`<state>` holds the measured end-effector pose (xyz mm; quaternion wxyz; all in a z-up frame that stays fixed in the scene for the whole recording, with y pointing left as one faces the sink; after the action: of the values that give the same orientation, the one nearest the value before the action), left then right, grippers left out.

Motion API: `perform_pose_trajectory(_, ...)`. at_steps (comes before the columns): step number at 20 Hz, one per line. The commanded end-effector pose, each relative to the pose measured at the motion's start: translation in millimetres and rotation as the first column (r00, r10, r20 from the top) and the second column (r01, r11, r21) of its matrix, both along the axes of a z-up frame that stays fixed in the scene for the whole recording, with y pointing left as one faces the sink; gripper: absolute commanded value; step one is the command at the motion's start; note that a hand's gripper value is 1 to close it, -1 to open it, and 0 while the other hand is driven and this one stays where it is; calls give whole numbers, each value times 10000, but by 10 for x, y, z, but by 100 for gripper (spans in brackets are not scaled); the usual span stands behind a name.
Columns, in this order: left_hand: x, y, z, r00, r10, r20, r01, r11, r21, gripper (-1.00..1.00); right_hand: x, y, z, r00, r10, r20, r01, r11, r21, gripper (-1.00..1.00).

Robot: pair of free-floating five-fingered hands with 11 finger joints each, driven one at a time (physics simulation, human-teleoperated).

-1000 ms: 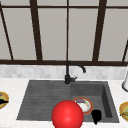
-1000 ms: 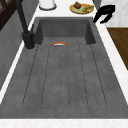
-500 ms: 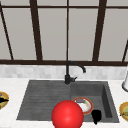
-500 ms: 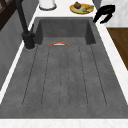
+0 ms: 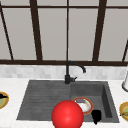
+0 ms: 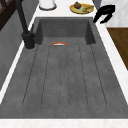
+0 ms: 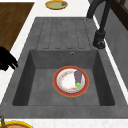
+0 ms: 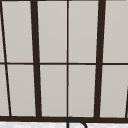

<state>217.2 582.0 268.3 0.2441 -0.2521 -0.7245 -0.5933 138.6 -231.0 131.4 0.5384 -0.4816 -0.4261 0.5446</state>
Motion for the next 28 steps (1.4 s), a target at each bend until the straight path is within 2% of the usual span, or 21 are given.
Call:
perform_pose_trajectory(1,57,6,163,9944,1046,-165,-1042,9942,258,-100,0,0,0,10000,0,0,0,10000,0,0)
perform_pose_trajectory(5,57,9,260,9922,1243,-42,-1242,9921,201,-100,0,0,0,10000,0,0,0,10000,0,0)
perform_pose_trajectory(10,60,13,367,9913,1313,-42,-1312,9911,244,-100,0,0,0,10000,0,0,0,10000,0,0)
perform_pose_trajectory(11,58,14,351,9912,1320,-55,-1319,9910,224,-100,0,0,0,10000,0,0,0,10000,0,0)
perform_pose_trajectory(13,156,57,332,9946,1034,3,-1034,9943,250,-100,0,0,0,10000,0,0,0,10000,0,0)
perform_pose_trajectory(14,194,56,315,9949,1010,-45,-1008,9945,300,-100,0,0,0,10000,0,0,0,10000,0,0)
perform_pose_trajectory(16,247,64,277,9944,1058,-33,-1057,9940,276,-100,0,0,0,10000,0,0,0,10000,0,0)
perform_pose_trajectory(19,294,47,230,9915,1303,-65,-1300,9909,356,-100,0,0,0,10000,0,0,0,10000,0,0)
perform_pose_trajectory(25,345,64,148,9899,1409,-166,-1399,9889,498,-100,0,0,0,10000,0,0,0,10000,0,0)
perform_pose_trajectory(26,359,77,150,9903,1371,-231,-1356,9891,569,-100,0,0,0,10000,0,0,0,10000,0,0)
perform_pose_trajectory(27,373,143,111,9928,1158,-292,-1138,9916,612,-100,0,0,0,10000,0,0,0,10000,0,0)
perform_pose_trajectory(28,370,176,75,9938,1086,-231,-1070,9922,632,-100,0,0,0,10000,0,0,0,10000,0,0)
